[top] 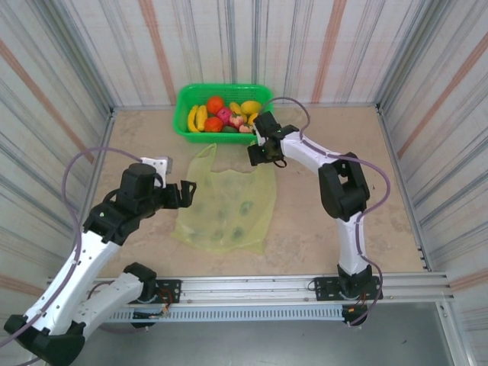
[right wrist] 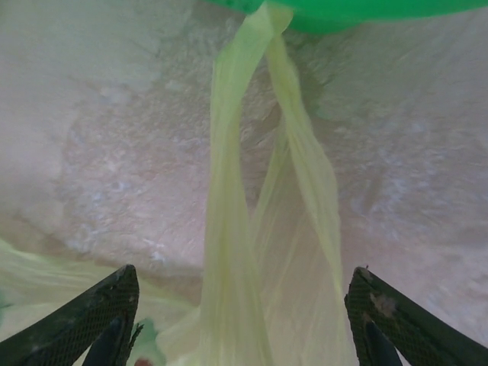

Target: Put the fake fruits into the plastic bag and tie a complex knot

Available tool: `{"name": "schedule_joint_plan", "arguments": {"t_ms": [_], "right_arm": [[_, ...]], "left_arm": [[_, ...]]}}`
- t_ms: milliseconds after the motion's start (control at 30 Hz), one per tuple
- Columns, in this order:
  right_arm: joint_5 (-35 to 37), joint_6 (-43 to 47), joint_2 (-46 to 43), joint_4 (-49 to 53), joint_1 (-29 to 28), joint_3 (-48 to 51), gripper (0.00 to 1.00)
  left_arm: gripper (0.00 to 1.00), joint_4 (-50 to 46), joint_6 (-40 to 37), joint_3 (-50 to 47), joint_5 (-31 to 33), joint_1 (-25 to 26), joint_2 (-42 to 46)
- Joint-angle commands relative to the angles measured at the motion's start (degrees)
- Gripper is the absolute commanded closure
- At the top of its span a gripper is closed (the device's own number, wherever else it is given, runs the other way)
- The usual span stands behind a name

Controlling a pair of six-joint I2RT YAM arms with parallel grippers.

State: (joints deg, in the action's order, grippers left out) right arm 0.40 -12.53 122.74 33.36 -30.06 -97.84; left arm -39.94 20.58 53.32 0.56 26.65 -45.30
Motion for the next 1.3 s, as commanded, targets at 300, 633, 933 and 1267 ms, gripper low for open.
{"name": "schedule_joint_plan", "arguments": {"t_ms": [300, 633, 933, 1267], "right_arm": [[-9.0, 8.8, 0.0, -3.6, 0.2, -1.1, 0.85], [-18.3, 10.5, -24.0, -18.1, 0.4, 13.7, 1.00], [-20.0, 12.6, -32.1, -32.6, 1.3, 10.6, 1.00], [-18.9, 18.0, -43.4, -49.4, -1.2, 16.3, 1.00]], "left_arm": [[0.01, 3.0, -0.6, -2.3, -2.7, -4.5, 1.6], [0.01, 3.9, 0.6, -2.5, -4.6, -6.7, 1.6], [0.01, 4.4, 5.3, 2.8, -2.9, -6.8, -0.7], [0.01, 5.8, 8.0, 8.6, -6.1, -6.8, -3.4]]}}
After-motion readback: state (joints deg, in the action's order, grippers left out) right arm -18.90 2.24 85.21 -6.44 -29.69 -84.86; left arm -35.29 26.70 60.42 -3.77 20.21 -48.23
